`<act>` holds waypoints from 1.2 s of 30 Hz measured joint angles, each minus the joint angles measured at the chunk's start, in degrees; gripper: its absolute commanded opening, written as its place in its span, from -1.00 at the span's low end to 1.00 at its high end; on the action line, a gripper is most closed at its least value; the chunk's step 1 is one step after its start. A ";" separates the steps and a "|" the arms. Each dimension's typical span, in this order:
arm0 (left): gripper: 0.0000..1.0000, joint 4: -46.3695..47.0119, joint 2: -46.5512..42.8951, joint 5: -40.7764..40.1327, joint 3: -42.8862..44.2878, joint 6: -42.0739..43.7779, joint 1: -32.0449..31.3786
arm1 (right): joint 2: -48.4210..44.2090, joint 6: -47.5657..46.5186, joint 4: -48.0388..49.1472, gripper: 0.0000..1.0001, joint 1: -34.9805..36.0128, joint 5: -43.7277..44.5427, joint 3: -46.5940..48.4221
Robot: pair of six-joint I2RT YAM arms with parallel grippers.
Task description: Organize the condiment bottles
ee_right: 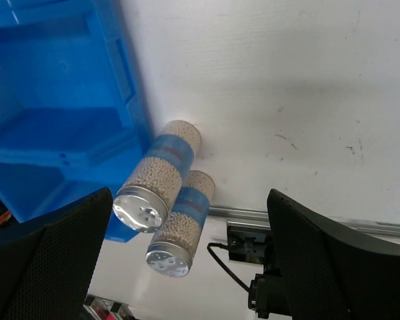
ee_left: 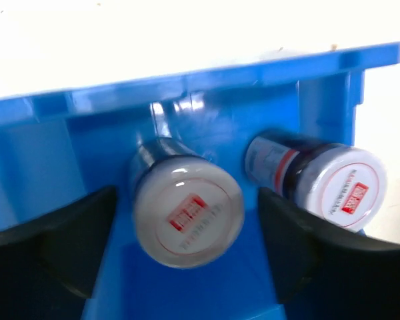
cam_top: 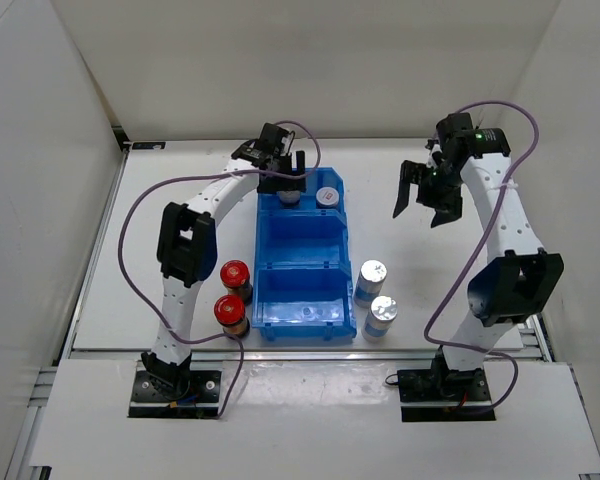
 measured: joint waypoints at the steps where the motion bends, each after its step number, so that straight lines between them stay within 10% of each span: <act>1: 1.00 0.37 0.00 0.02 0.28 0.15 0.00 | -0.33 -0.31 -0.02 1.00 0.22 -0.46 -0.61; 11: 1.00 0.96 -2.69 0.42 5.11 -1.66 3.45 | -9.60 -4.00 0.81 1.00 15.93 3.74 -12.59; 22: 1.00 3.58 -36.63 -4.04 -16.04 -0.61 6.21 | -8.15 -2.51 2.60 0.89 26.84 9.99 -23.43; 33: 1.00 0.76 -45.27 -8.26 -36.06 2.16 5.64 | -4.31 -2.89 8.26 0.30 27.21 7.74 -25.83; 36: 1.00 0.26 -46.47 -9.53 -37.42 3.13 5.11 | -2.27 -3.13 8.04 -0.16 27.21 6.95 -24.94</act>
